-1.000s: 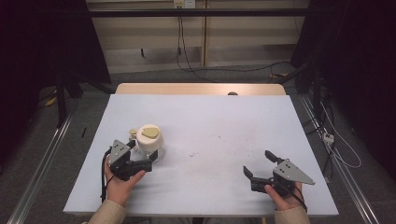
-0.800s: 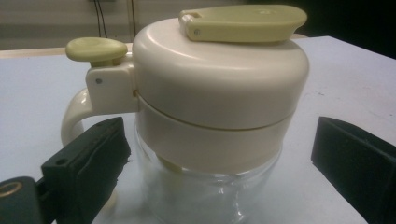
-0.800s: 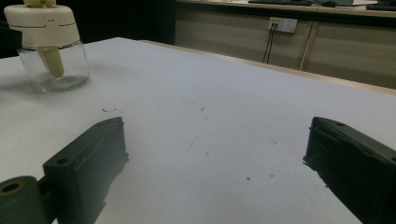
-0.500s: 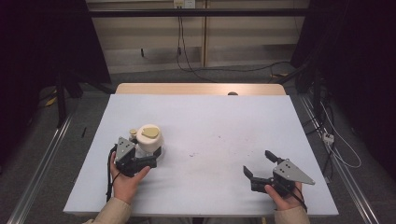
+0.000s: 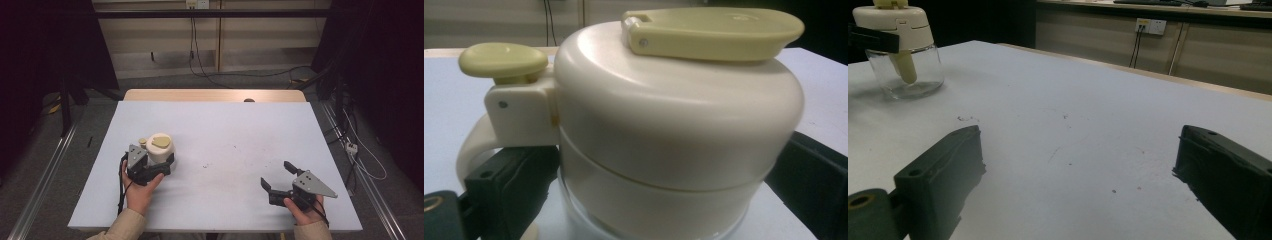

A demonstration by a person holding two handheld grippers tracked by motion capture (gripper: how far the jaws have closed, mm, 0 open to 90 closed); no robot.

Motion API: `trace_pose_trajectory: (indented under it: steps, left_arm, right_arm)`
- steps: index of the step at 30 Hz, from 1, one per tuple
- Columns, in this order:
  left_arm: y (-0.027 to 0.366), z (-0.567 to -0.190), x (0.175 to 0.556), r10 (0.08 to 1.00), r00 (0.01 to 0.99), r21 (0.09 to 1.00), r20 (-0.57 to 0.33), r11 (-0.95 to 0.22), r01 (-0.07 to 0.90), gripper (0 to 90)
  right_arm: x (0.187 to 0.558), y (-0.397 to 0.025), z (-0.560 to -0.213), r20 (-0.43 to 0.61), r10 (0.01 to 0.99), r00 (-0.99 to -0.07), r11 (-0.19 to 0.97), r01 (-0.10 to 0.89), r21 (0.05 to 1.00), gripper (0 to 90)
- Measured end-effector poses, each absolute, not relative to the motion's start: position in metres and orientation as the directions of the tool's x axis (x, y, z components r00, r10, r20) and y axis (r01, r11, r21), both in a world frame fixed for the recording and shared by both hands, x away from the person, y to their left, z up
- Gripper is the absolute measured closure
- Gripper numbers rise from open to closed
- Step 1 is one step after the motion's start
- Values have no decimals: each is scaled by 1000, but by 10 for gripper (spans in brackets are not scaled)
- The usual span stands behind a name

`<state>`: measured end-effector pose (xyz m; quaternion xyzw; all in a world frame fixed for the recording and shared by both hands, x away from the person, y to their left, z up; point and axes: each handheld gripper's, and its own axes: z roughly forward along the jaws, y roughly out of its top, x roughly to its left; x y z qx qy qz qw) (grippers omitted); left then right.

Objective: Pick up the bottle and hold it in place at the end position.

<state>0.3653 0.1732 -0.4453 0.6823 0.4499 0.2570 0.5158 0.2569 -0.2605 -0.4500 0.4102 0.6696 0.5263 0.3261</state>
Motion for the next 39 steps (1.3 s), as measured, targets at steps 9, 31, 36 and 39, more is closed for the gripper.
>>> trace_pose_trajectory:
  steps: [9, 31, 36, 39]
  left_arm:
    - [169, -447, 369, 887, 449, 935, -108, -63, 350, 29]
    - [159, -448, 376, 911, 399, 937, -104, -44, 346, 49]
    - [160, -448, 377, 907, 410, 941, -97, -50, 333, 54]
    - [160, -448, 378, 906, 412, 942, -99, -49, 333, 55]
  right_arm:
    - [257, -261, -450, -5, 893, -451, 110, 206, 972, 43]
    - [257, -261, -450, -4, 891, -454, 108, 204, 973, 43]
    - [257, -262, -449, -5, 891, -455, 108, 201, 974, 44]
    - [257, -262, -449, -5, 892, -453, 106, 199, 974, 44]
